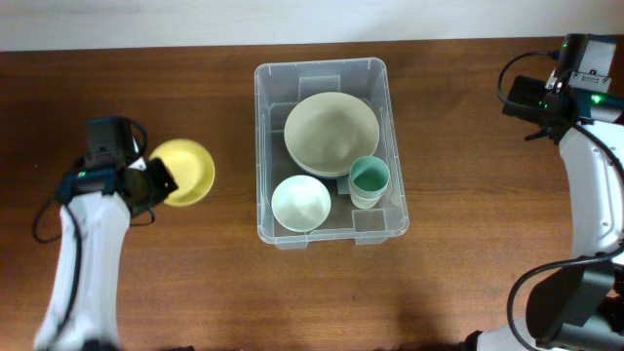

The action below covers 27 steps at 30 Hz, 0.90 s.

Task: Pack container
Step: 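Carry the yellow bowl into the bin and stack it on the white bowl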

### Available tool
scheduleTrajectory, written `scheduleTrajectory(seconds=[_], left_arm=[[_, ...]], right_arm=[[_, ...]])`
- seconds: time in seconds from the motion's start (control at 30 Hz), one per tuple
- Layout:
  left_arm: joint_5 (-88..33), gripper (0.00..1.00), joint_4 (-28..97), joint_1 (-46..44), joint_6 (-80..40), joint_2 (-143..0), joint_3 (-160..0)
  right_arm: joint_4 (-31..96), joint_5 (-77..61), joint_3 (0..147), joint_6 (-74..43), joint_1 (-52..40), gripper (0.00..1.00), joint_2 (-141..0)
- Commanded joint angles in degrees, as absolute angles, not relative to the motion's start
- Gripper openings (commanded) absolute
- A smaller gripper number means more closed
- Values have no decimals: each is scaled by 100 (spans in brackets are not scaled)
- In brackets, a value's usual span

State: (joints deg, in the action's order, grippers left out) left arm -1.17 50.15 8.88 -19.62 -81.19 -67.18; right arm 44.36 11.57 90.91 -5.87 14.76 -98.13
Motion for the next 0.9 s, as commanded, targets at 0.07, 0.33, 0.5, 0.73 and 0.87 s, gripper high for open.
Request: scheduleTrajectory(seconds=[0.07, 0.33, 0.5, 0.73, 0.87], left_arm=[[-475, 1, 5070, 139, -1704, -7205, -6842], [-469, 1, 4950, -1350, -1704, -7229, -6840], [-473, 1, 4600, -1896, -1712, -7634, -6840], [-475, 1, 4539, -2279, -1726, -8281, -6840], [-473, 1, 4521, -2438, -1726, -8405, -6840]], right_arm=[[4416, 1249, 9150, -626, 1507, 99, -9760], [4416, 1249, 9150, -626, 1507, 99, -9760], [4416, 1249, 9150, -626, 1507, 99, -9760], [4416, 1249, 9150, -626, 1507, 99, -9760], [4418, 1249, 9150, -626, 1507, 99, -9760]])
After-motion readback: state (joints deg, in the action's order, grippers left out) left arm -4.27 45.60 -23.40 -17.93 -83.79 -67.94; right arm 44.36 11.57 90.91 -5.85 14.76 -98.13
